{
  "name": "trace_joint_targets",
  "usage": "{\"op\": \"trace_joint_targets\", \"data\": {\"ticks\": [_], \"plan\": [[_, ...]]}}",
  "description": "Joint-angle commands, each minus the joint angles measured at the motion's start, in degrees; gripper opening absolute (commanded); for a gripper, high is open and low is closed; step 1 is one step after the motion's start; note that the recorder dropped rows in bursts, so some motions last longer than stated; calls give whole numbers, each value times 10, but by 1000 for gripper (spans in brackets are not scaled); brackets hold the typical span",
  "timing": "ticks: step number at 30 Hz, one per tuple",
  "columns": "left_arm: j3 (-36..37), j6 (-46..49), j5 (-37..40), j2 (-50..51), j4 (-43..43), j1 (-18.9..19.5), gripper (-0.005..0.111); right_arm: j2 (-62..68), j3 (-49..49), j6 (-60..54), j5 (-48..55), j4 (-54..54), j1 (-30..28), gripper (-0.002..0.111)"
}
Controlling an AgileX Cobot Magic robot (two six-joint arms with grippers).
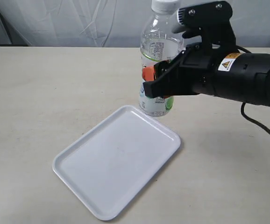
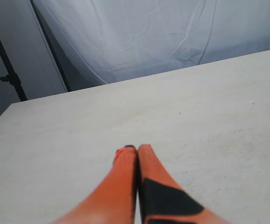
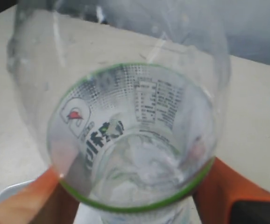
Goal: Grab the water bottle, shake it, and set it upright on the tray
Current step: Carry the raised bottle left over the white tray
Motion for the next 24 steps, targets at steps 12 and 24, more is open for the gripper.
{"op": "trace_joint_targets", "data": {"ticks": [12, 24], "plan": [[2, -2, 1, -3, -2, -1, 0, -72, -25, 1, 40, -6, 14, -1], [2, -2, 1, -3, -2, -1, 0, -41, -1, -43, 52, -38, 7, -1]]}}
